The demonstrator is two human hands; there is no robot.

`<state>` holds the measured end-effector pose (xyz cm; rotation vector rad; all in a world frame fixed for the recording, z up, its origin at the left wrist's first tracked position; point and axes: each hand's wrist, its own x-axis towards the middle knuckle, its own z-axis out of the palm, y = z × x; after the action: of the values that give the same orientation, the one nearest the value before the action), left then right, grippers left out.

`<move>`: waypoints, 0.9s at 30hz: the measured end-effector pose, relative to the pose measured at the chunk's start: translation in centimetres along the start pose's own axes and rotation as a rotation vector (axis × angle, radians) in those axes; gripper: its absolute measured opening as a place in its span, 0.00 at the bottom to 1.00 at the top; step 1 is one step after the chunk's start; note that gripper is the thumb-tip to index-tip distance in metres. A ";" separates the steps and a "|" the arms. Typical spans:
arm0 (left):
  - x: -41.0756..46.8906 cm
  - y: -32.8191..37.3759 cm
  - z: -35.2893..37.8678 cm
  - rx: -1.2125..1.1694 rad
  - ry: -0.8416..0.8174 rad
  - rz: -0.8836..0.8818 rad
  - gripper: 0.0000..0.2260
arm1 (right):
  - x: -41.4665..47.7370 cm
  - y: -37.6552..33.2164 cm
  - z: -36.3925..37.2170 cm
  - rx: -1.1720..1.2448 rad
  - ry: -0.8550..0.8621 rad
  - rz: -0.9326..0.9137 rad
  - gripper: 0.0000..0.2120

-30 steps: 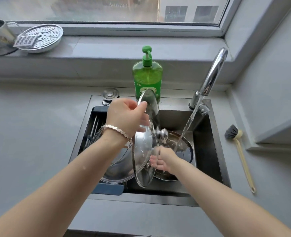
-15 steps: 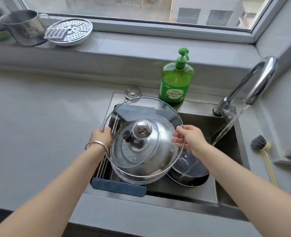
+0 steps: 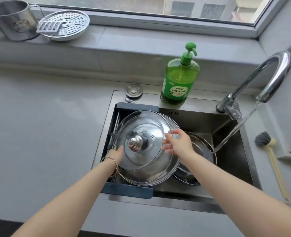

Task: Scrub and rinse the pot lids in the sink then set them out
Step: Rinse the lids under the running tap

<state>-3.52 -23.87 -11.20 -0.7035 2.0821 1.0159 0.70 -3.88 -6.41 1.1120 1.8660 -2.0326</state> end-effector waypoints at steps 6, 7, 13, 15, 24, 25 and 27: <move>-2.1 1.4 0.9 0.097 0.147 0.212 0.23 | -0.9 1.7 -0.3 -0.100 -0.054 -0.095 0.05; -2.9 1.9 1.1 0.120 0.200 0.294 0.22 | -1.1 2.0 -0.8 -0.170 -0.064 -0.123 0.06; -6.2 4.1 4.0 0.383 0.299 0.861 0.13 | -2.1 5.7 -7.6 -0.741 0.054 -0.290 0.11; -7.1 4.8 5.4 0.393 0.286 0.942 0.10 | -1.3 8.0 -10.5 -1.086 0.034 -0.229 0.11; -9.8 6.1 10.8 0.595 0.125 0.936 0.11 | 5.3 14.3 -14.4 -1.723 -0.125 -0.188 0.15; -9.9 6.1 11.2 0.598 0.123 0.931 0.11 | 5.7 14.6 -14.3 -1.753 -0.137 -0.185 0.14; -10.0 6.1 11.8 0.582 0.127 0.922 0.10 | 6.1 14.9 -14.2 -1.771 -0.099 -0.279 0.13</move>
<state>2.34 -9.24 -5.90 0.5570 2.6801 0.7171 10.75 8.22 -21.08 0.1682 2.5601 0.0843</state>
